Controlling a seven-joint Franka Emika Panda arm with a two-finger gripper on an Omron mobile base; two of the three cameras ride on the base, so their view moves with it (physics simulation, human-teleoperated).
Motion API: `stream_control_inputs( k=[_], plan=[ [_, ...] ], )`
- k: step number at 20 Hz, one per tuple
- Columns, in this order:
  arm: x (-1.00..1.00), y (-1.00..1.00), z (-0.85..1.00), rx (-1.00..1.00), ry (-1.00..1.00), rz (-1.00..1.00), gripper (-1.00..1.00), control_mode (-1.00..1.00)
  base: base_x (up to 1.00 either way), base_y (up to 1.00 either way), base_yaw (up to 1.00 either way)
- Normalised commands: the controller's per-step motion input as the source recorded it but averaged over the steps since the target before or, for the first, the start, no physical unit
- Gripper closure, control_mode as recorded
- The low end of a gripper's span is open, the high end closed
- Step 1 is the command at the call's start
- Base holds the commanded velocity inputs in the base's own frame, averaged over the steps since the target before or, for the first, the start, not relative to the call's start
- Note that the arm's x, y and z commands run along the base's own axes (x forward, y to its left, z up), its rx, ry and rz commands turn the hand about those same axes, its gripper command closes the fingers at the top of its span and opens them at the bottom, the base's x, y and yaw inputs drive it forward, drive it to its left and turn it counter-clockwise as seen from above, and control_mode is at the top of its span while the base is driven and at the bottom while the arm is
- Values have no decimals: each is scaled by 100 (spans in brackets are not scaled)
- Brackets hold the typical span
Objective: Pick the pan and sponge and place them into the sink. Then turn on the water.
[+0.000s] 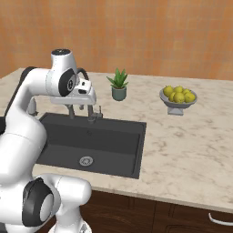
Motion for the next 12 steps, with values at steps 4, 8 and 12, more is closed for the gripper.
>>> stream_control_inputs(
  k=[4,8,12],
  plan=[
    [-5,0,0,0,0,0,-100,-100,0,0,0],
    [-42,0,0,0,0,-1,-100,-100,0,0,0],
    [-76,-1,-1,0,0,-7,-100,-100,0,0,0]
  ],
)
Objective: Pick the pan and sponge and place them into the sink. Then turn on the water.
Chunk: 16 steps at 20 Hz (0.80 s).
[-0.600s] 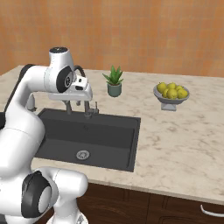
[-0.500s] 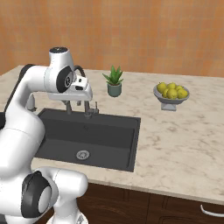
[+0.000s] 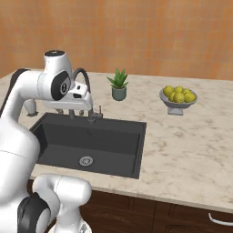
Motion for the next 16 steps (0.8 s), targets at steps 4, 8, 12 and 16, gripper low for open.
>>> stream_control_inputs(
  k=[4,8,12,16],
  plan=[
    [-66,-4,0,0,1,-14,-100,-100,0,0,0],
    [-46,-21,0,0,2,-9,-100,-100,0,0,0],
    [-29,-25,0,0,2,-1,-100,-100,0,0,0],
    [-21,-22,-1,0,2,0,-100,-100,0,0,0]
  ],
)
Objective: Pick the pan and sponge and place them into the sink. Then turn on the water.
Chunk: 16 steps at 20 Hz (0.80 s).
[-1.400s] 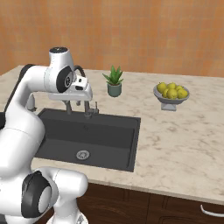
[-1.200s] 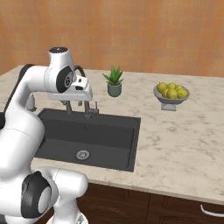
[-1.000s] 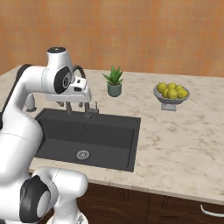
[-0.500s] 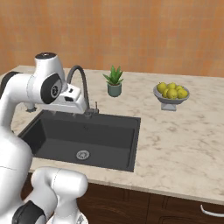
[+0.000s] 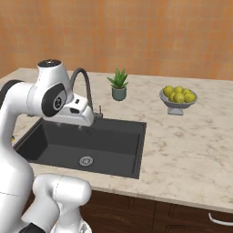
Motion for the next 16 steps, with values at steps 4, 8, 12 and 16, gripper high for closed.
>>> stream_control_inputs(
  k=[4,8,12,16],
  plan=[
    [-22,-4,-9,0,0,0,-100,-100,0,0,0],
    [-5,0,-18,0,0,0,-100,-100,0,0,0],
    [-11,0,-13,0,0,0,-100,-100,0,0,0],
    [-5,0,-4,0,0,0,-100,100,-31,14,0]
  ],
)
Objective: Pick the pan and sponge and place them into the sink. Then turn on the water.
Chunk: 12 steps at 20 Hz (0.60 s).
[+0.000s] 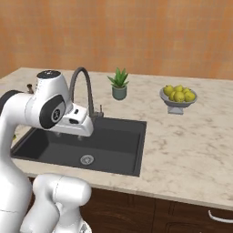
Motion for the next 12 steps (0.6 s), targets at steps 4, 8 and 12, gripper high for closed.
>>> stream_control_inputs(
  k=[4,8,12],
  plan=[
    [0,0,0,0,0,0,-100,100,-49,81,0],
    [0,0,0,0,0,0,-100,100,-4,100,0],
    [0,0,0,0,0,0,-100,100,4,93,0]
  ],
)
